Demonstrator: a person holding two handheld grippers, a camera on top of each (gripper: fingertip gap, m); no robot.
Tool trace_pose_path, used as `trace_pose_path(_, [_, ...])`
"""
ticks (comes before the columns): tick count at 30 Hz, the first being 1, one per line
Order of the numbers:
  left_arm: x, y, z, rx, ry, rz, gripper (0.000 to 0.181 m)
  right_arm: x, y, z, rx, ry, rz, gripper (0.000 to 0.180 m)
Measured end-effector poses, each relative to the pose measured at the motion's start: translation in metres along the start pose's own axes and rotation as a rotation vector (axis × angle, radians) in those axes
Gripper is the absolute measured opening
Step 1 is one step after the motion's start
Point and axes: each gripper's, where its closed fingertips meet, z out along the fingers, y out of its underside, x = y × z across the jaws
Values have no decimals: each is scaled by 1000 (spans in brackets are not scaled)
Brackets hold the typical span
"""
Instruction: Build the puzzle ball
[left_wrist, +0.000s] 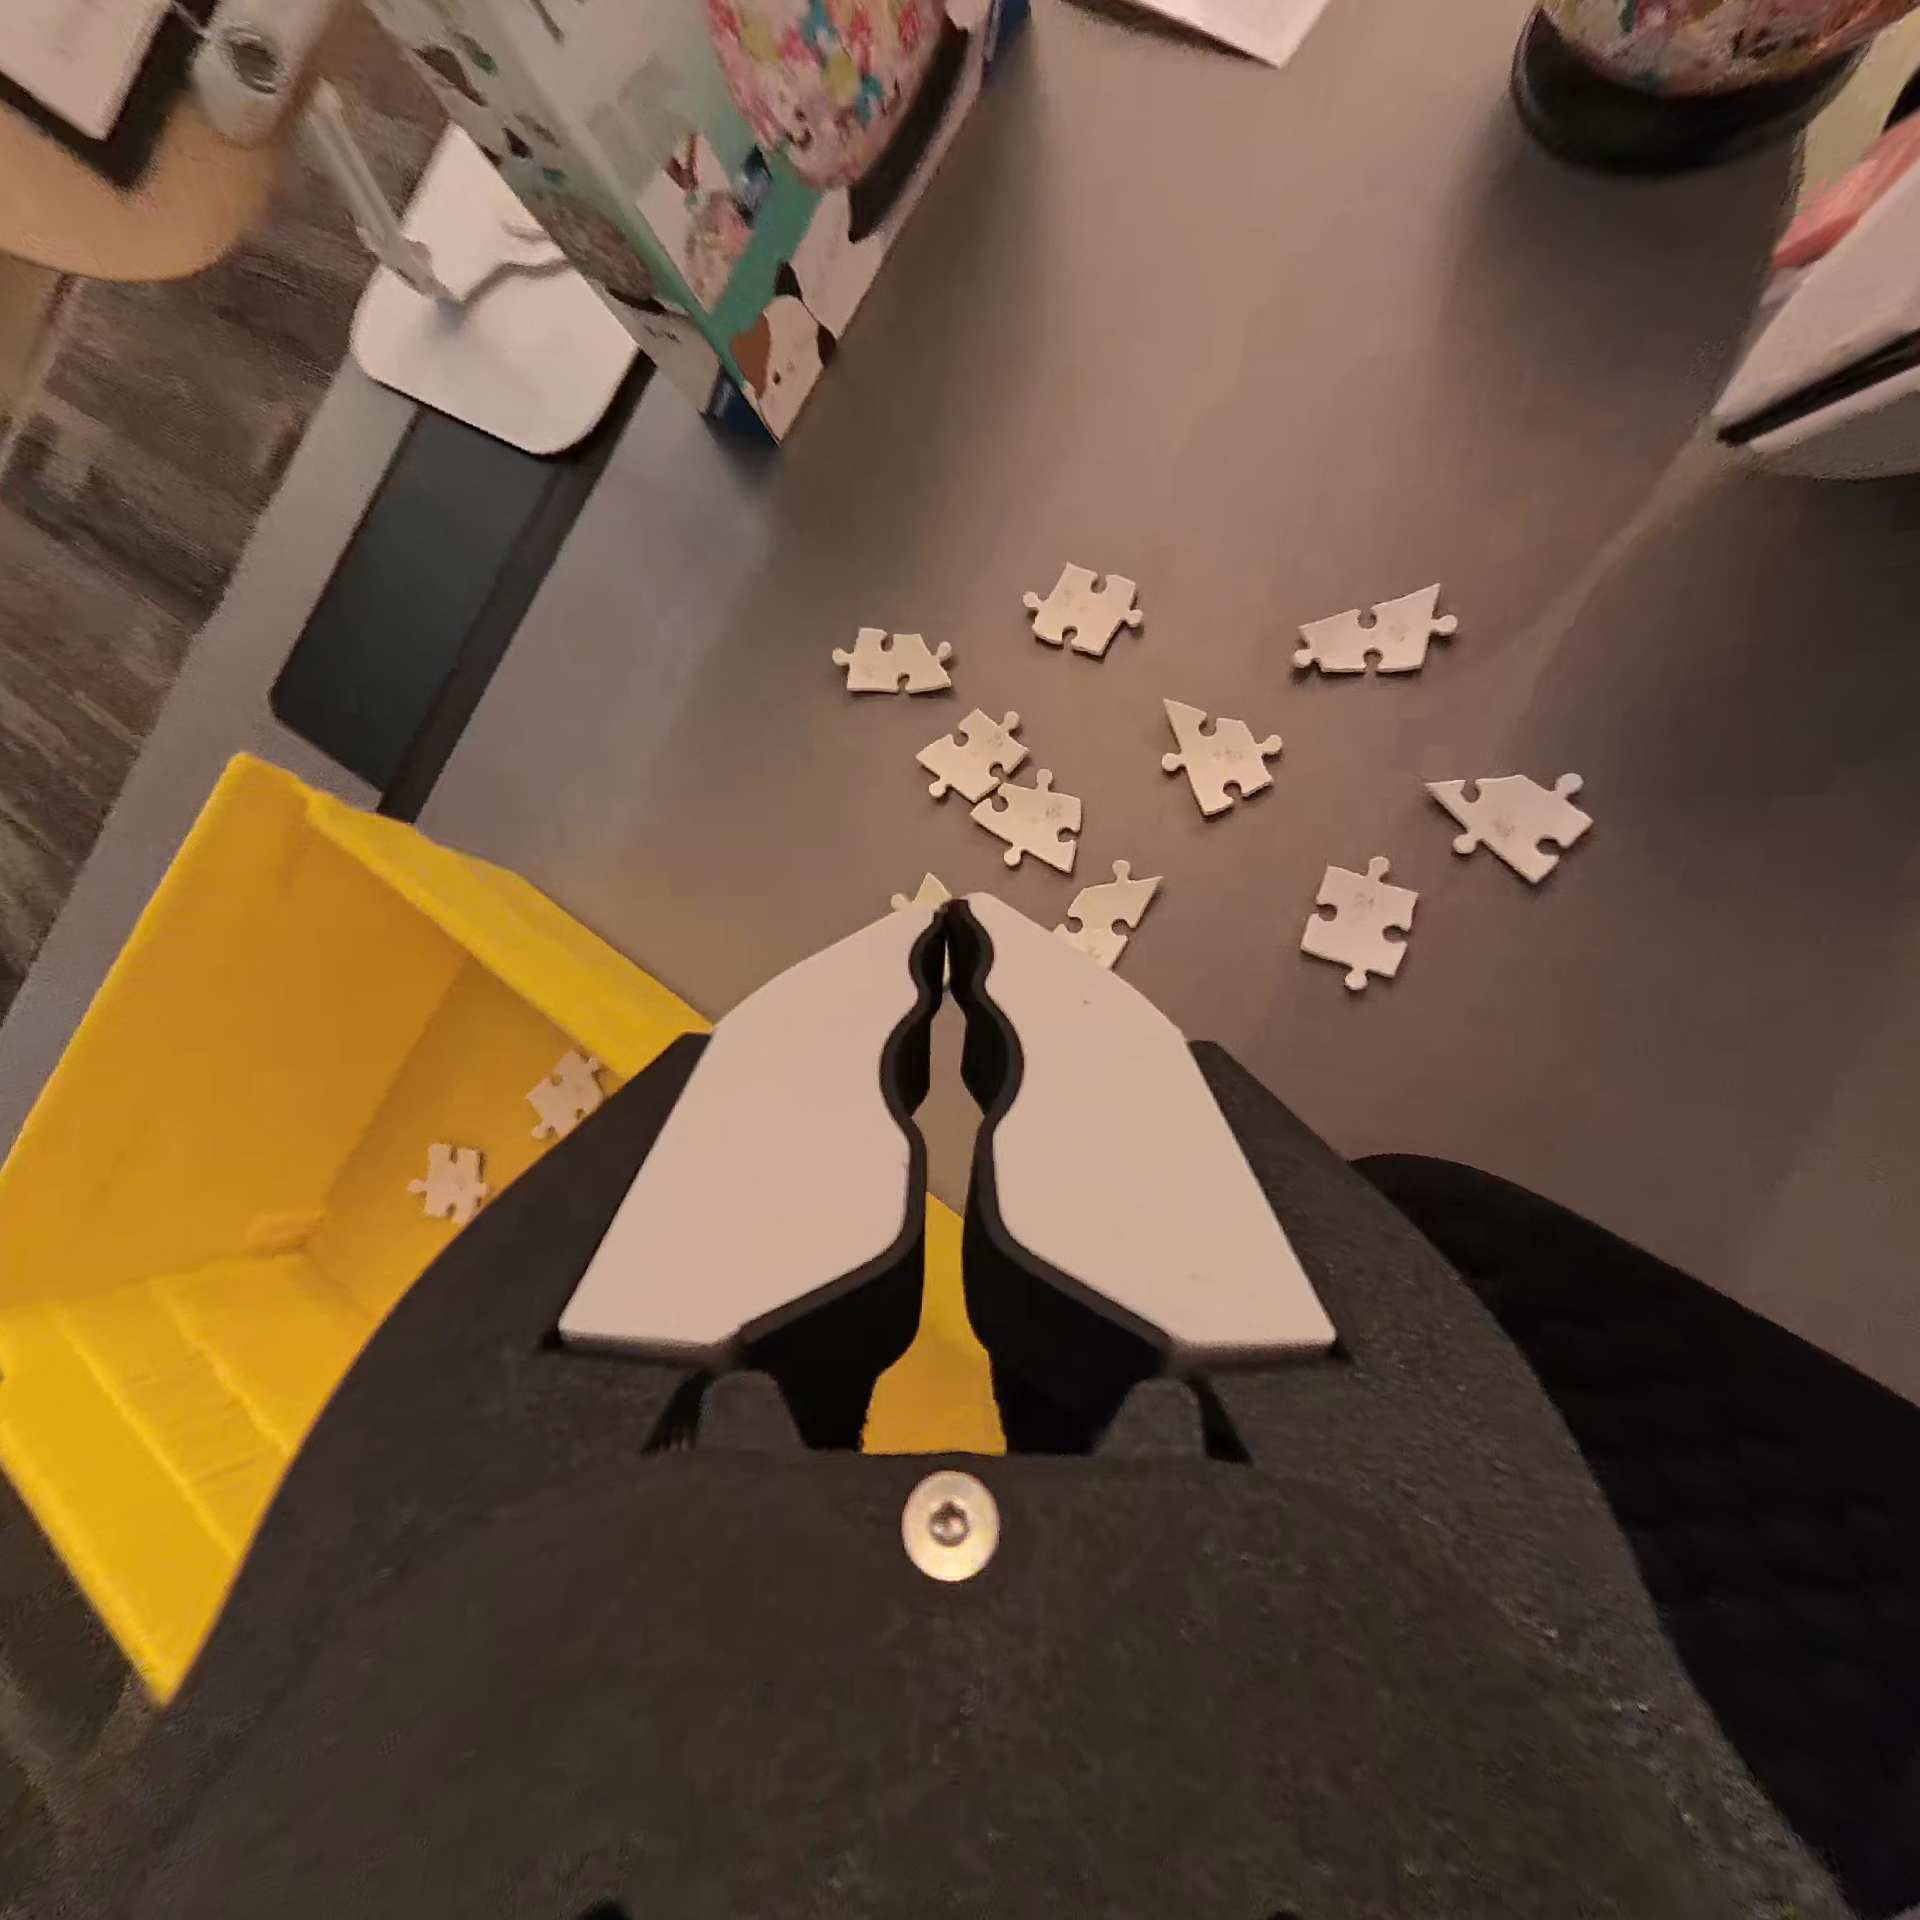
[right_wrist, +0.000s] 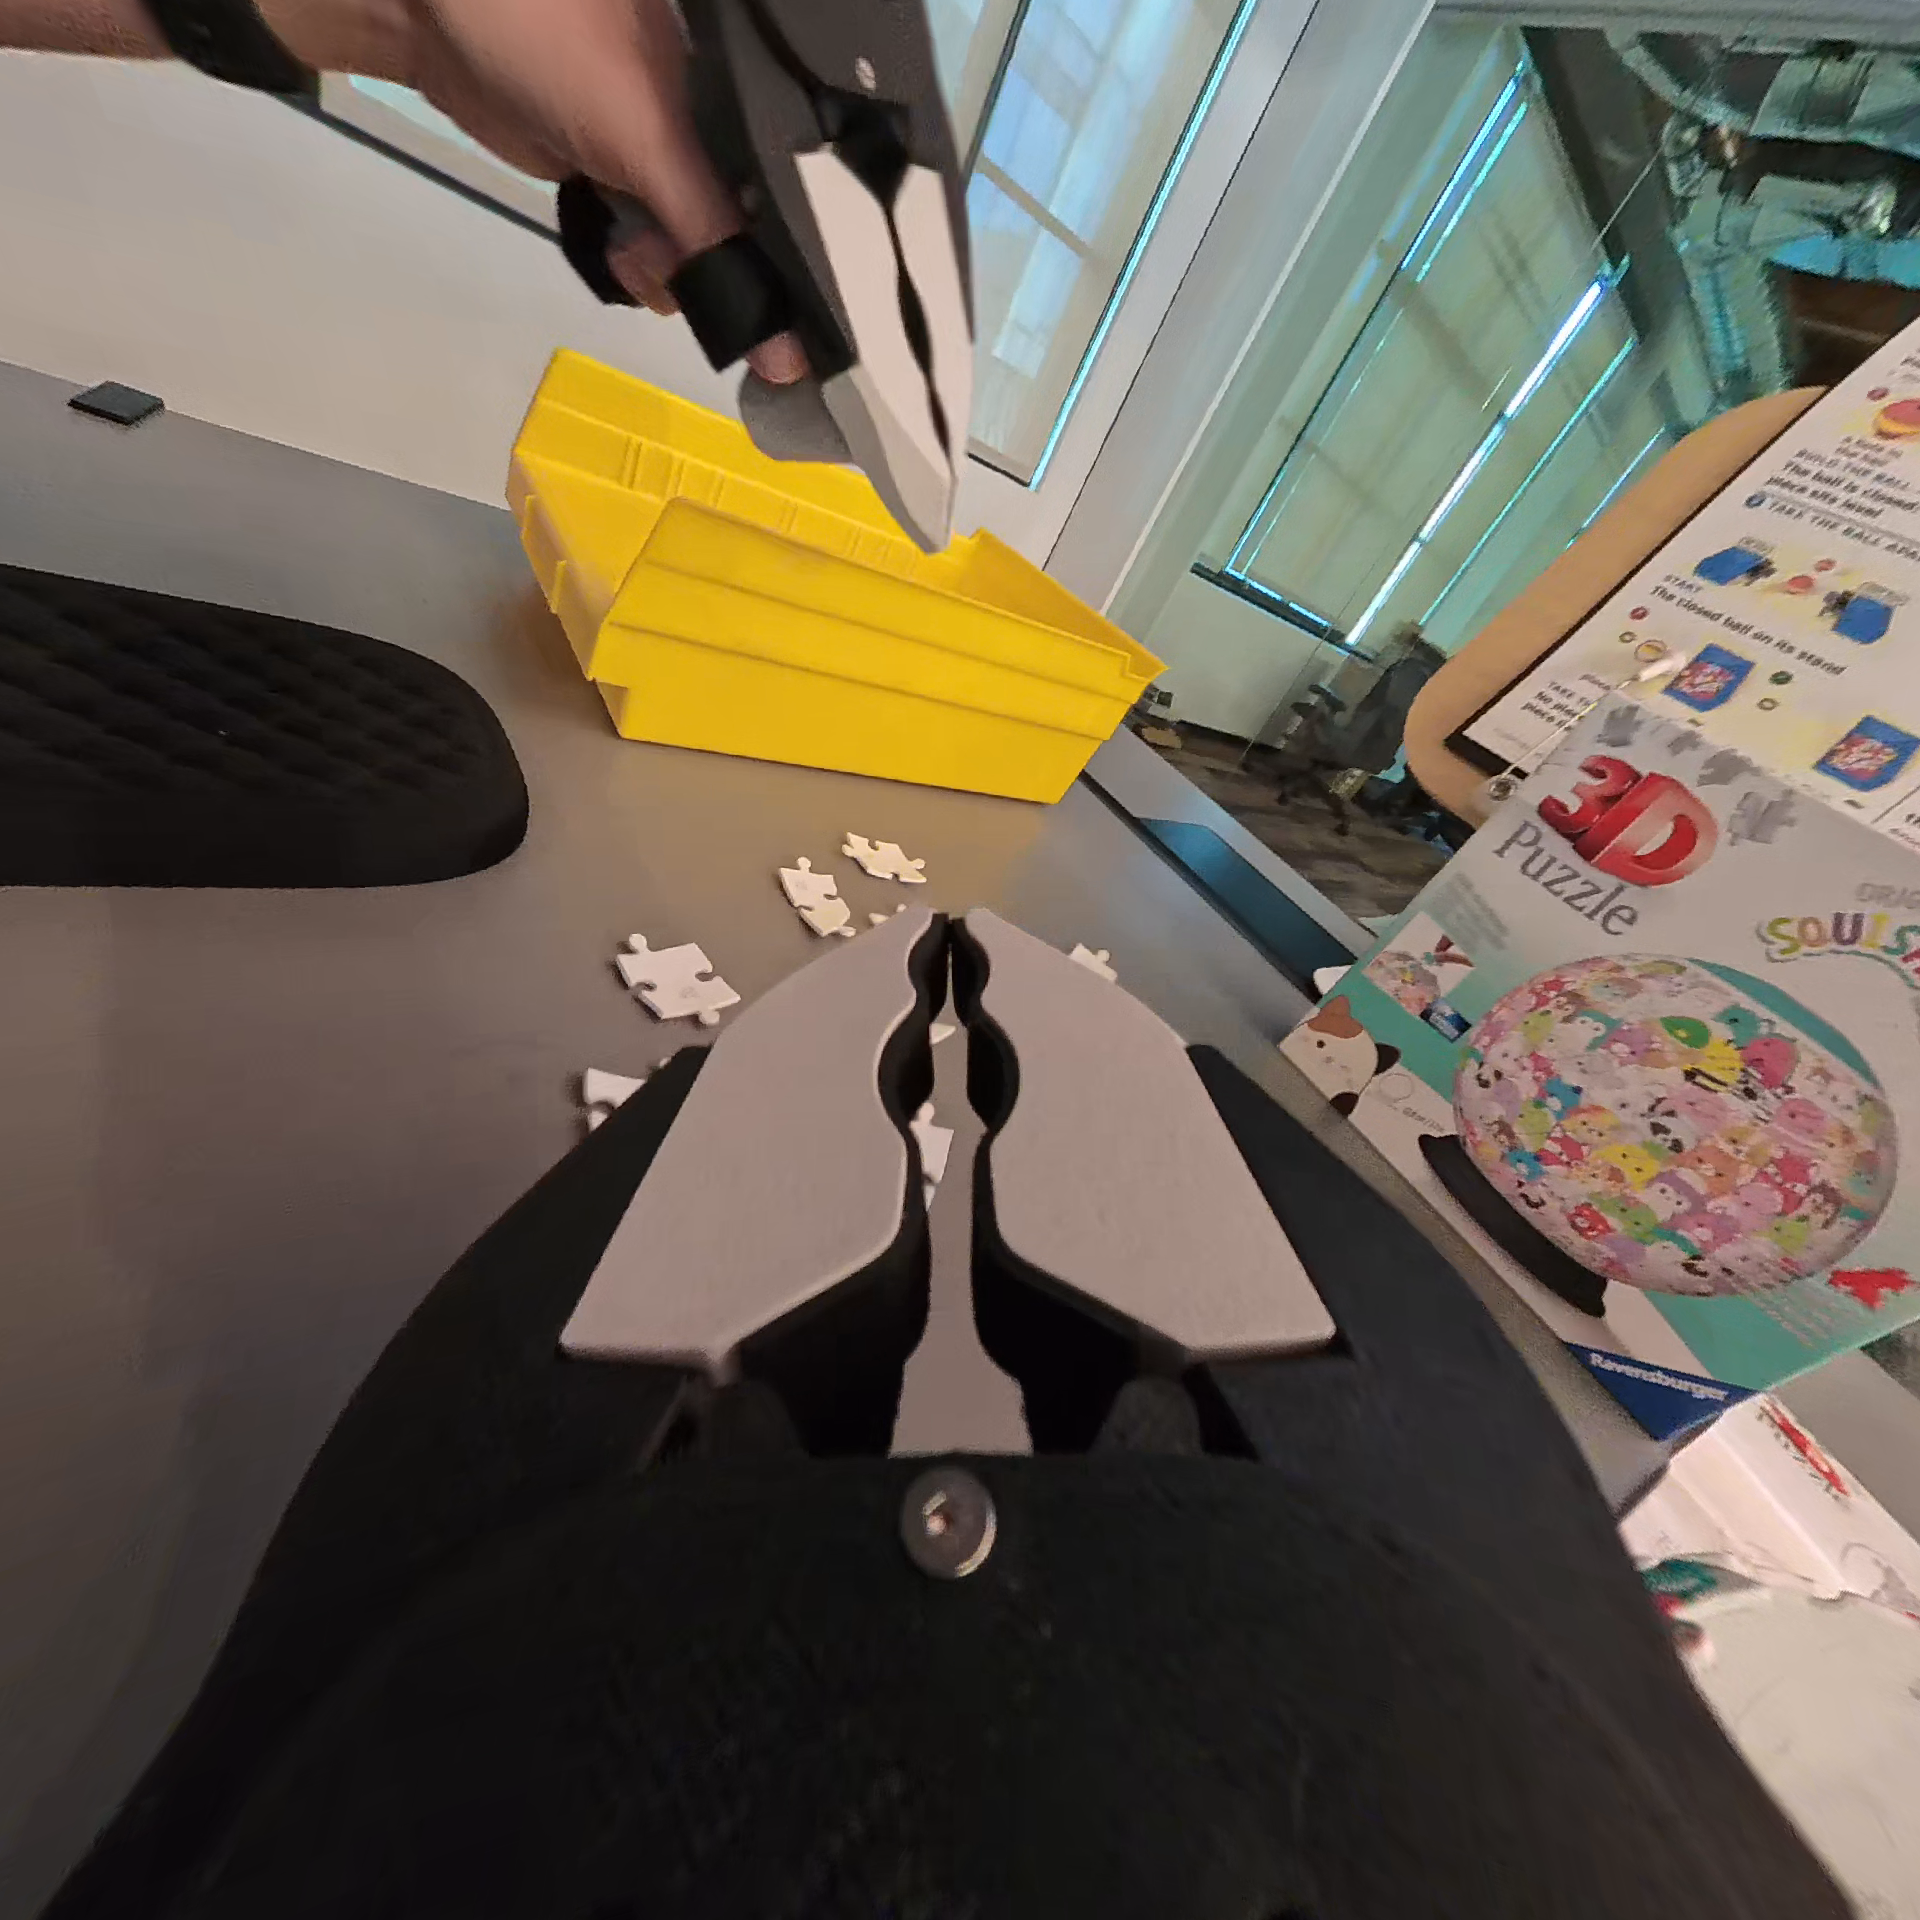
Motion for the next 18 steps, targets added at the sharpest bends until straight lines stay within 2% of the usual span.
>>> trace_pose_path(14, [-24, -13, 92, -223, 128, 22, 0, -7, 6, 2, -17, -58, 44, 7])
trace_pose_path(18, [-26, -22, 111, -207, 136, -109, 3, -6, 9, 4, -21, -67, 68, 10])
